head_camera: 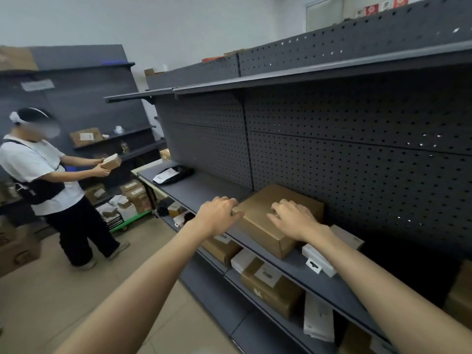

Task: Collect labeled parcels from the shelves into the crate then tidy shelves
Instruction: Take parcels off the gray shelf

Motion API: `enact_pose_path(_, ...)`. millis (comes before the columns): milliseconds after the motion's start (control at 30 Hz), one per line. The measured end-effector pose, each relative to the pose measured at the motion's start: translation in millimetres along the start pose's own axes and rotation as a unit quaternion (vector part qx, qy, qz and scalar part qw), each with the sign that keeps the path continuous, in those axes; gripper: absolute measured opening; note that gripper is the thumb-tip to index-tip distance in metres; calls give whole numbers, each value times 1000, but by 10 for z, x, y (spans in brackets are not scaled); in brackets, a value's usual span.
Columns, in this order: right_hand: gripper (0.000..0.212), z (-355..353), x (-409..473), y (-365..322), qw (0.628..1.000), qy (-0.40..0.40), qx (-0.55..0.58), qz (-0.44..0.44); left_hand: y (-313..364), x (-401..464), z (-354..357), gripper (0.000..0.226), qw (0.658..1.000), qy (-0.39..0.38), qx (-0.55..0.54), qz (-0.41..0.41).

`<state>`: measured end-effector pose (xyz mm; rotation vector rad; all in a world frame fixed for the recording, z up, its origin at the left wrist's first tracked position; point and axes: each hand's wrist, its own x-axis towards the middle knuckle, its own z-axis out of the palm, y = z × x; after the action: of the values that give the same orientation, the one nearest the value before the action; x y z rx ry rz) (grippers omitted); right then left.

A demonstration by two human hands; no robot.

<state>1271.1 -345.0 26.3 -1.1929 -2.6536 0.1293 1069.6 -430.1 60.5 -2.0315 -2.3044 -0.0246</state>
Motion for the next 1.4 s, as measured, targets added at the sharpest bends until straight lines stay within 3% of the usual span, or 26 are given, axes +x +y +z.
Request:
enact_pose_path(333,42,320,488,112,991,-16,-1,133,-287,1147,457,52,991,-20,-5,130)
enact_pose_path(667,55,596,713,-130,943,-20,-29,331,-785,1918,891,54,968,-54,-60,236)
enact_pose_path(833,55,1006,546,-385,895,23,8,446,-1133,2056,1368,59,970,-102,-96,199)
enact_pose_path(933,51,1219,489,-472,857,36,89,507,-1235,2071,1601,65,953,-144,-189,188)
enact_pose_path(1233,50,1385,528,-684,716,190,356,569,-1271,1982,1757,61,935,-111,-265,209)
enact_pose_path(1400,80,1579,511,-657,672,222,398,583,-1275,1987,1737,62,930,-123,-278,204)
